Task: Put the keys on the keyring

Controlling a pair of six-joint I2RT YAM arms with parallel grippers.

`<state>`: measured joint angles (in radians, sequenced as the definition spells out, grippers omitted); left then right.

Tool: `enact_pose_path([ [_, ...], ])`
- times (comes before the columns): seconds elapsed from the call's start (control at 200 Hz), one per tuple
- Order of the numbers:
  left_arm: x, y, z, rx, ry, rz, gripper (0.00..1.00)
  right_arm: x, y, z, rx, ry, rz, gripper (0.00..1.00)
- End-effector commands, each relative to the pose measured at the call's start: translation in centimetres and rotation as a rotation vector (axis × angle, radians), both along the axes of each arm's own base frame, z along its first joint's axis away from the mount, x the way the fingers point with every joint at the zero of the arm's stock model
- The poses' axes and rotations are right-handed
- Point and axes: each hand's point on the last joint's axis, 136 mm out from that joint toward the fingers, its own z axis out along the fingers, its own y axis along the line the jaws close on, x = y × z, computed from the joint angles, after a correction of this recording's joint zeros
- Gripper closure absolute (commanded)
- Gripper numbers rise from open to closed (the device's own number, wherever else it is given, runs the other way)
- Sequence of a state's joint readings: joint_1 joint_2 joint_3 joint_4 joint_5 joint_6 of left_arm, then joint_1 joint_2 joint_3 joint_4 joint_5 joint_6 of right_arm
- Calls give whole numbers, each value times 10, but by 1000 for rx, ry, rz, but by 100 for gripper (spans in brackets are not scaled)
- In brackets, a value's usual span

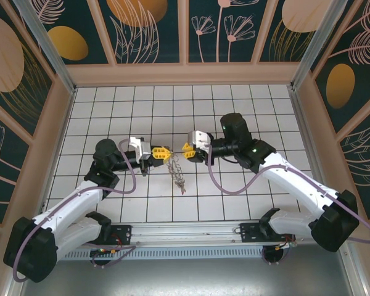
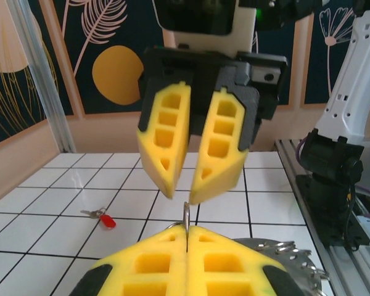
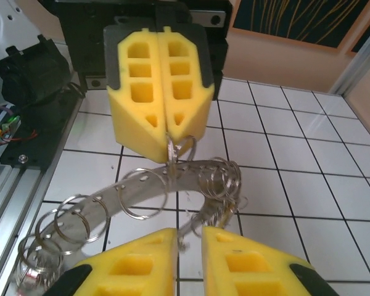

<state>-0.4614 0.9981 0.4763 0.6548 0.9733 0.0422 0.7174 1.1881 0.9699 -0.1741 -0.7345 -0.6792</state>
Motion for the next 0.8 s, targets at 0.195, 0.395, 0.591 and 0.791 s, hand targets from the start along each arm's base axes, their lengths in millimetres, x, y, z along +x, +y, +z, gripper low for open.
enact_pose_path([
  [0.195,-8,0,26,-98,-43,-38,100,-18,25,16,81,-39,94,80],
  [0.395,-7,0,29,-122,-41,-34,100,-19,28,14,94,-23,93,81],
  [0.591,-6,3,34,-163,-41,-13,100,-25,22,20,130,8,126,87],
  [0.791,-8,4,35,-178,-35,-18,100,-13,5,29,180,-9,50,81],
])
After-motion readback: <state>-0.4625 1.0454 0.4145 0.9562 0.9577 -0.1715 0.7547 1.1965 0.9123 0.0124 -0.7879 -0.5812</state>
